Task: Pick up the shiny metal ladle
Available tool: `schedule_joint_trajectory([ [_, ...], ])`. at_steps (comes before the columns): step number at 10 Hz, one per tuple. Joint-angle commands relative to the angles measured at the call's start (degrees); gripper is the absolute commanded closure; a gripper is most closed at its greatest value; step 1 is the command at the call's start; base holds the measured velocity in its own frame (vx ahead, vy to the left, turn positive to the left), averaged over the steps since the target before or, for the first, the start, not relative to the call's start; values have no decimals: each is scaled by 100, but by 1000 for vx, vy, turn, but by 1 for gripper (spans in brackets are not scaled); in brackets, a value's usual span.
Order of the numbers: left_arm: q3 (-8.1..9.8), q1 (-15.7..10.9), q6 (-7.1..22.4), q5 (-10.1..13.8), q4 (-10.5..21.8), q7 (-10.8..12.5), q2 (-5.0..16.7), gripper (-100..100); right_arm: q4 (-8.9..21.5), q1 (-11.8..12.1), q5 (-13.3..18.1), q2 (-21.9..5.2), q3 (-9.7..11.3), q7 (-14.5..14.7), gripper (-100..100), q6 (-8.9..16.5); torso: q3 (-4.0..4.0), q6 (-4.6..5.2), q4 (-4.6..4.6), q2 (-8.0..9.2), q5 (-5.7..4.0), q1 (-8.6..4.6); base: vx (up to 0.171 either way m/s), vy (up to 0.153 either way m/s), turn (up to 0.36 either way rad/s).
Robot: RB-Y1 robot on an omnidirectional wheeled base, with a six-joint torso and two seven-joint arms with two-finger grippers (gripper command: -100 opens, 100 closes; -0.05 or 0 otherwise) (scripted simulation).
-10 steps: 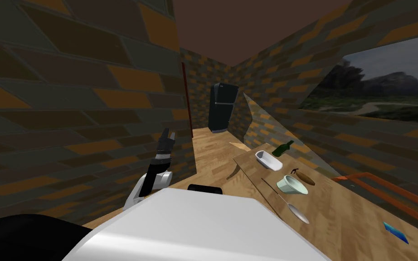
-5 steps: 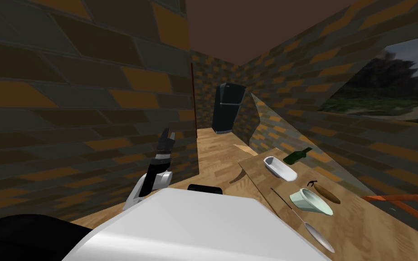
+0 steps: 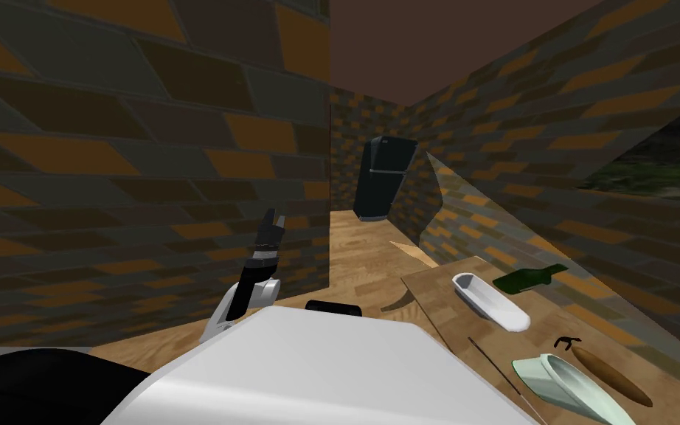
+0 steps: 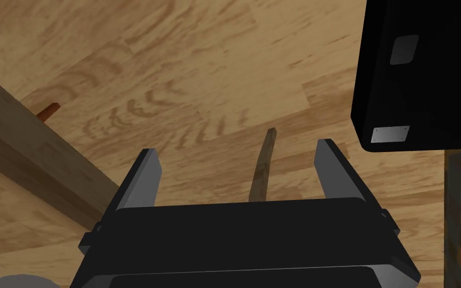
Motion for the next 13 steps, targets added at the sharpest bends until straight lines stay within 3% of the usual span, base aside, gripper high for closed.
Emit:
schedule_joint_trajectory([
  [1,0,0,0,0,0,0,0,0,286,-51,182,-243,164,-82,-100,29,0,0,0,0,0,0,121,52,312],
  [6,1,1,0,0,0,0,0,0,1256,-250,453,-612,295,-51,-100,-108,5,7,2,10,-3,-9,80,18,168],
  [8,1,0,0,0,0,0,0,0,1256,-250,453,-612,295,-51,-100,-108,7,6,2,14,-4,-11,41,-9,32],
  [9,1,0,0,0,0,0,0,0,1468,-329,525,-713,332,-43,-100,-153,15,9,5,29,-4,-12,35,-16,147],
  [10,1,0,0,0,0,0,1,0,1274,-329,525,-713,332,-43,-100,-153,15,3,6,27,-4,-16,43,-17,100],
  [13,1,0,0,0,0,0,0,0,1647,-413,588,-796,367,-37,-100,-197,15,4,6,26,-4,-14,36,-14,65],
])
